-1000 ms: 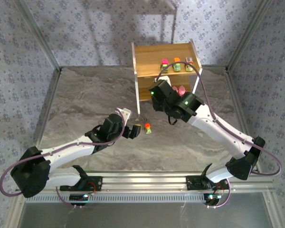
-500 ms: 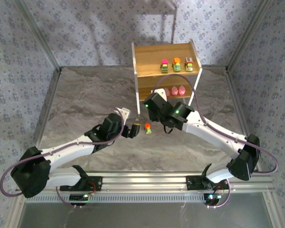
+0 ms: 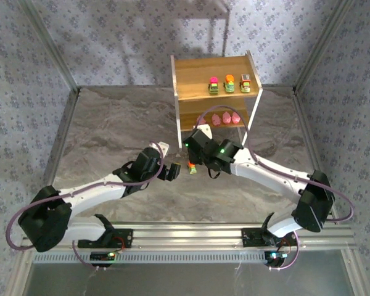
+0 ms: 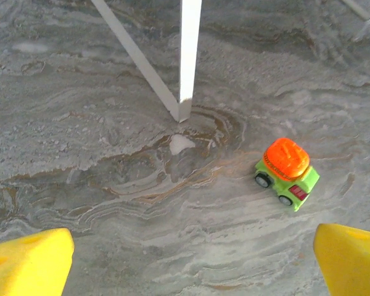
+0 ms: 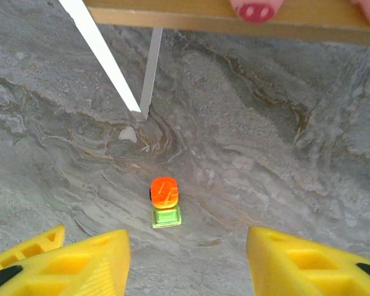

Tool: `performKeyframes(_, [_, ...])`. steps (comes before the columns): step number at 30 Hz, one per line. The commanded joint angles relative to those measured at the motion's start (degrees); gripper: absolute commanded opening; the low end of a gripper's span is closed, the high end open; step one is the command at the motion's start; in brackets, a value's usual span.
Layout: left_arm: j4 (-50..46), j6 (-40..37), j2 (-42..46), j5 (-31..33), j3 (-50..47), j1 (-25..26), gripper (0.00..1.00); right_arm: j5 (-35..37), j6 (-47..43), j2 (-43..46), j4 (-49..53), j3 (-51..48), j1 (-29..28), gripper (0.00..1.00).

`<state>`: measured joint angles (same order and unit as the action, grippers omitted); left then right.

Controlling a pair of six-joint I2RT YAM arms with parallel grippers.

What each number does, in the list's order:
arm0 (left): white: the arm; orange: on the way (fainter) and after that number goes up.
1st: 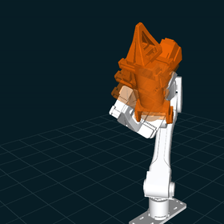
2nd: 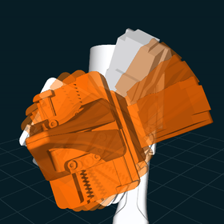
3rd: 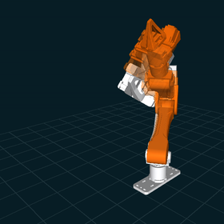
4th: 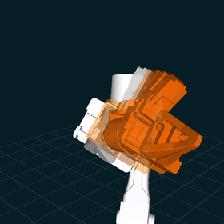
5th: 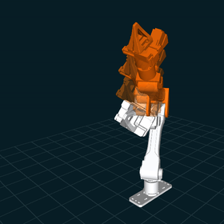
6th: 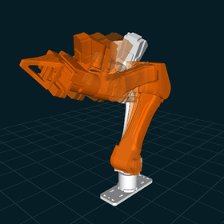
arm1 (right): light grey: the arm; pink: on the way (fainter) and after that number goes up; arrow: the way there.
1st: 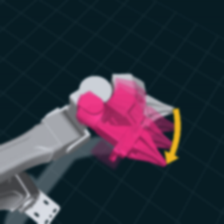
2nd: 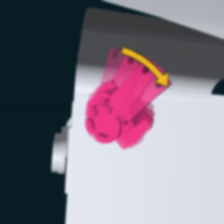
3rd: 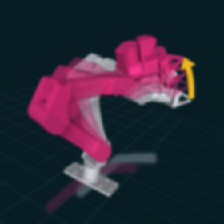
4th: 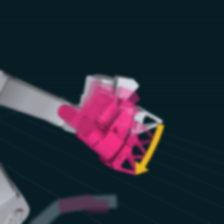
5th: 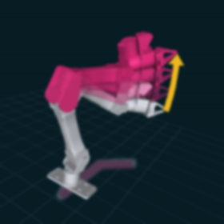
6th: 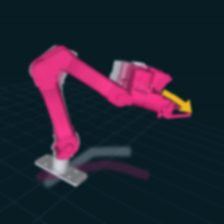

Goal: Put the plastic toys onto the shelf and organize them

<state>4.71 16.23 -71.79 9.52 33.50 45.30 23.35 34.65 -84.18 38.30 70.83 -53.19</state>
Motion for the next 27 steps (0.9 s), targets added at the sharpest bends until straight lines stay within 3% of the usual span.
performKeyframes(1, [-1.27,1.00,-0.72,0.90,2.52,-0.48,0.99,-1.16,2.30,-1.48,-1.95,-1.08,-0.36,0.57])
performKeyframes(27, [-7.42,2.84,-7.76,1.19,6.83,-3.20,1.00,-7.53,3.05,-11.49,-9.28,-5.78,1.35,0.55])
